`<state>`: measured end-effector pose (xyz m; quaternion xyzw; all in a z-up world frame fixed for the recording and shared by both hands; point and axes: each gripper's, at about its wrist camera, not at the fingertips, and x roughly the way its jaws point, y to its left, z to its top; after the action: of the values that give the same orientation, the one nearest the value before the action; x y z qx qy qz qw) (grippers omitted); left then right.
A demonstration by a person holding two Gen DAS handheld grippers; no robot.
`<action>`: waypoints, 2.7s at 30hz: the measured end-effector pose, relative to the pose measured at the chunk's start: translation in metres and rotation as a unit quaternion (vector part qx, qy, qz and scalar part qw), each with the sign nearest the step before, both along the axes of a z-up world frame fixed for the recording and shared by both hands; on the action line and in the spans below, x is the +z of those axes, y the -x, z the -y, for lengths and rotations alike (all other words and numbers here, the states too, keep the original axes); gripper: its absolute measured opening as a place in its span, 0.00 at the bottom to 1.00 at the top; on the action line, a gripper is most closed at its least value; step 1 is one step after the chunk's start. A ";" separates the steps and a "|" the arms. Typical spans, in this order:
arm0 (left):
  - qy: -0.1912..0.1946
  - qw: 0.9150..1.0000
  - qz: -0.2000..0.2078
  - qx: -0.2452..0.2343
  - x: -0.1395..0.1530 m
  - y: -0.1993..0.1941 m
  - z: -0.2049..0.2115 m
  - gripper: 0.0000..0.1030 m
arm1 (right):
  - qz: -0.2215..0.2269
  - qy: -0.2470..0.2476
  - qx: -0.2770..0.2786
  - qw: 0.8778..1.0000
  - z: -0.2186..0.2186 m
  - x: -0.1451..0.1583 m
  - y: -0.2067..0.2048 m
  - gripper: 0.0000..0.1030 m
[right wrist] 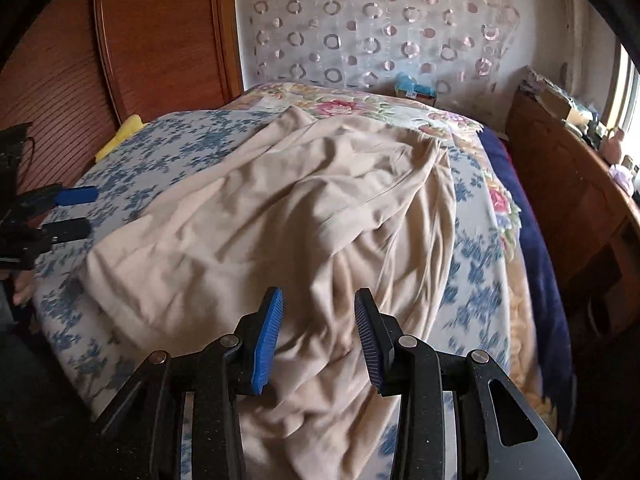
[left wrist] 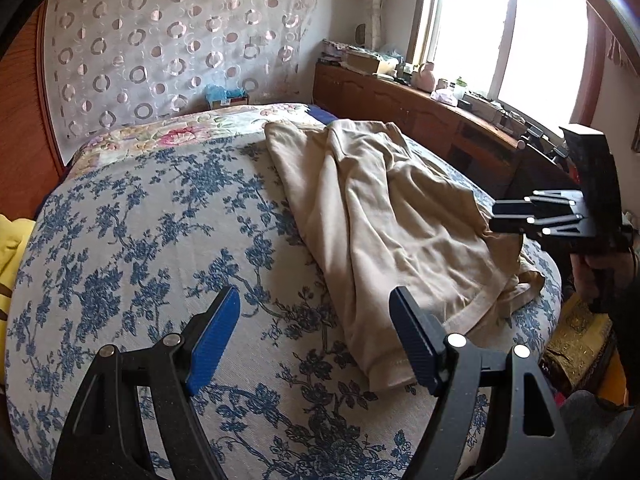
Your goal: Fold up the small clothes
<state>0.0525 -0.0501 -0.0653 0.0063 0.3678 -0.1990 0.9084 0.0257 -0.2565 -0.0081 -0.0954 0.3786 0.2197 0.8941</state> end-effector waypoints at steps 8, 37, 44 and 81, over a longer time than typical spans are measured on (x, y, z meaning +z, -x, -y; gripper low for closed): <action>-0.007 1.000 -0.013 -0.009 -0.008 0.003 0.009 0.76 | -0.032 0.001 -0.022 0.999 0.029 -0.009 0.012 0.37; 0.003 1.000 0.028 0.010 0.014 -0.002 0.011 0.76 | 0.024 -0.021 -0.050 0.998 0.086 0.038 0.056 0.43; -0.001 0.999 0.034 0.016 0.017 -0.014 0.011 0.76 | 0.058 -0.041 -0.043 0.997 0.077 0.044 -0.022 0.43; -0.026 0.999 -0.023 -0.007 -0.024 -0.011 0.031 0.76 | 0.055 0.003 -0.173 0.983 0.048 0.042 -0.234 0.11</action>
<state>0.0634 -0.0812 -0.0894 0.0279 0.3940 -0.1955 0.8977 0.2596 -0.3044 0.0338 -0.0433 0.3403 0.0546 0.9377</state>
